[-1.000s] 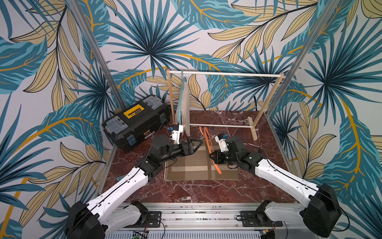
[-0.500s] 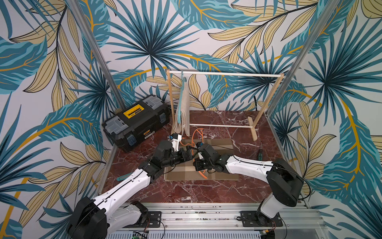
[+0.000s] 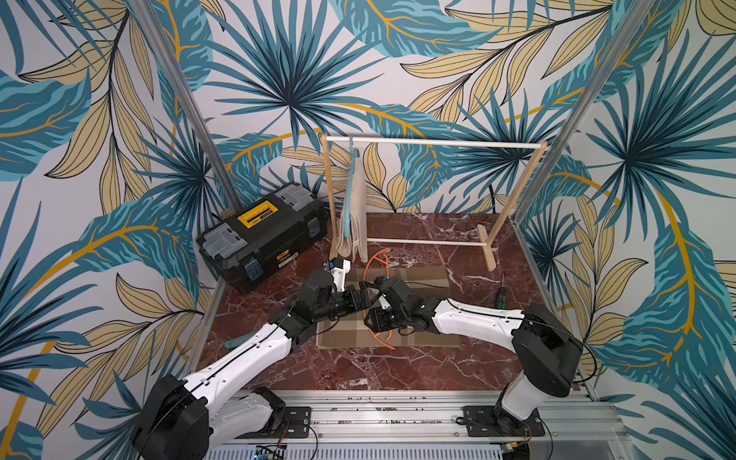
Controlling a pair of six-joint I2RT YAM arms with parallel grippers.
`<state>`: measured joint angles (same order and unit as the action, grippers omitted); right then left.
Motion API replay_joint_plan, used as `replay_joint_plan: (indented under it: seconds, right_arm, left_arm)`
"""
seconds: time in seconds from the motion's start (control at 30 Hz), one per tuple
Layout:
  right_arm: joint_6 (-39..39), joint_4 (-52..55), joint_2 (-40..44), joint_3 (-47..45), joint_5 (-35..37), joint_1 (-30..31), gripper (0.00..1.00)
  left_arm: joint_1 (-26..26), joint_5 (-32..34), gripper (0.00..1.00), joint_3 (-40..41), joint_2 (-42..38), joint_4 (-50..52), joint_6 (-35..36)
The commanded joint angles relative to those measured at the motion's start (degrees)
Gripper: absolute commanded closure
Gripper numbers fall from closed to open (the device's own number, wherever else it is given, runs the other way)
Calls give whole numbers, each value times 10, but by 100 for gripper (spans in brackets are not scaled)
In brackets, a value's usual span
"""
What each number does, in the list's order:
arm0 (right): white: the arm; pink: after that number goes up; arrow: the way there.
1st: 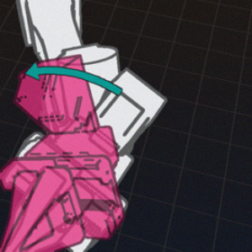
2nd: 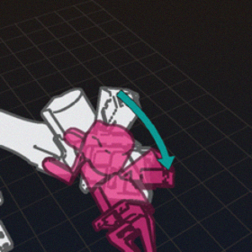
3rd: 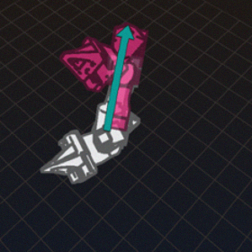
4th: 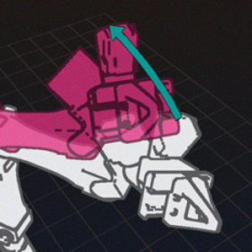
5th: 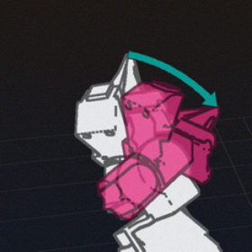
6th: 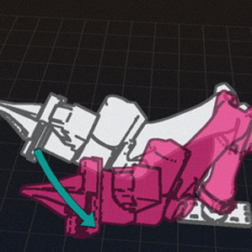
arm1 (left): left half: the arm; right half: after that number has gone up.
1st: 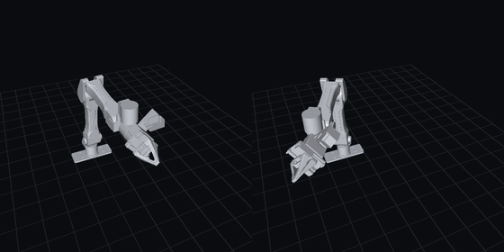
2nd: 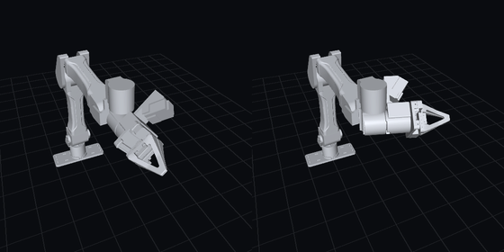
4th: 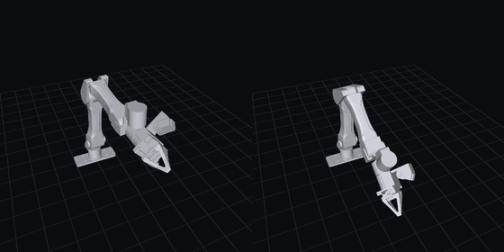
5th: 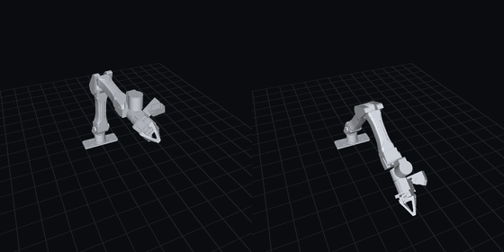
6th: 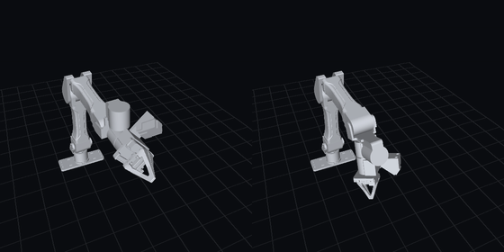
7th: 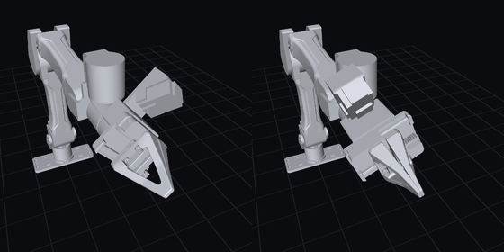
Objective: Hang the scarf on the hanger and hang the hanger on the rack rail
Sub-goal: Place the hanger at the center of the board, then hang the scarf on the hanger.
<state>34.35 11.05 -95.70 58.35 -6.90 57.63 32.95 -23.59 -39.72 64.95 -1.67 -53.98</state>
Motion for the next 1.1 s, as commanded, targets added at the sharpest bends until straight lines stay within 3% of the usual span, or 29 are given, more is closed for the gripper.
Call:
replay_joint_plan:
  seconds: [0.0,0.17,0.27,0.37,0.5,0.67,0.8,0.9,1.07]
  right_arm:
    - [-5,33,36,-17,9,-7,27]
    - [-8,72,78,-37,40,-87,19]
    - [-28,87,100,-65,56,-188,2]
    - [-52,94,96,-86,70,-267,1]
    - [-69,84,74,-101,91,-329,1]
    - [-72,70,51,-115,121,-361,1]
    - [-77,49,26,-125,82,-371,1]
    - [-74,38,21,-140,54,-371,7]
    - [-75,19,50,-166,-14,-370,50]
  left_arm:
    - [2,-11,0,-7,-9,-29,12]
    - [2,-10,0,-6,-11,-31,12]
    - [2,-2,0,5,-15,-38,5]
    - [5,20,0,27,-24,-54,-11]
    - [16,74,0,67,-49,-75,-30]
    - [19,93,0,99,-59,-94,-46]
    - [19,101,0,104,-60,-86,-42]
    - [16,117,0,105,-63,-66,-40]
    - [13,181,0,126,-92,-70,-36]
